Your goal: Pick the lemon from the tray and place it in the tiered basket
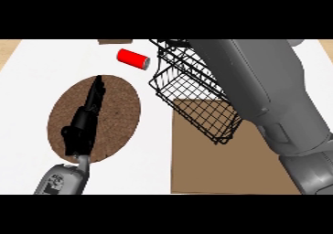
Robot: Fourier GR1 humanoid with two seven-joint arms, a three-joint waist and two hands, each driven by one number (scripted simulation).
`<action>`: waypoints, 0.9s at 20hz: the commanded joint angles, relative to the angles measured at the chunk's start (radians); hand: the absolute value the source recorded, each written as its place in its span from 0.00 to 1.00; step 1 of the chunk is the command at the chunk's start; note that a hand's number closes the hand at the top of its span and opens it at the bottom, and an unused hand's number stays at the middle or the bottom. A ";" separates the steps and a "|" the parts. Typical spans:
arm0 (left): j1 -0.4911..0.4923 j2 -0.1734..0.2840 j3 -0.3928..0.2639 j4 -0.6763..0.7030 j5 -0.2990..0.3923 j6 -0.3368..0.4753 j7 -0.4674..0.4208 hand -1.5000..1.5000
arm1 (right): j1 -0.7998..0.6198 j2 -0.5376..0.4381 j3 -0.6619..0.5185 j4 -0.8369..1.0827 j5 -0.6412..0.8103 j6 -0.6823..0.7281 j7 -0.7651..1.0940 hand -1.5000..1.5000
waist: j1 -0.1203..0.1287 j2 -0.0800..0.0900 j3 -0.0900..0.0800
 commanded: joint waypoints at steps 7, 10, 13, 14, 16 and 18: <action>0.004 -0.053 -0.044 0.020 -0.066 0.046 0.002 0.50 | 0.134 0.064 -0.161 -0.041 -0.054 -0.267 0.071 0.00 | -0.013 -0.002 0.001; 0.045 0.025 0.016 -0.045 0.005 -0.036 0.015 0.50 | 0.160 0.040 -0.209 -0.044 -0.073 -0.366 0.000 0.00 | 0.001 -0.001 0.001; 0.017 -0.004 0.020 -0.001 0.007 -0.029 -0.007 0.50 | 0.134 0.037 -0.223 -0.102 -0.050 -0.439 0.037 0.00 | -0.008 -0.002 0.000; 0.046 0.013 0.026 -0.001 0.002 -0.031 -0.040 0.50 | 0.129 -0.011 -0.273 -0.118 -0.076 -0.476 0.001 0.00 | -0.004 0.000 0.001; 0.003 0.000 0.028 -0.018 -0.016 -0.003 0.015 0.50 | 0.167 -0.002 -0.255 -0.198 -0.039 -0.490 0.065 0.00 | -0.023 -0.009 0.001; 0.056 0.011 0.042 -0.043 0.009 -0.019 -0.001 0.50 | 0.182 -0.029 -0.272 -0.246 -0.017 -0.478 0.121 0.00 | -0.023 -0.012 0.001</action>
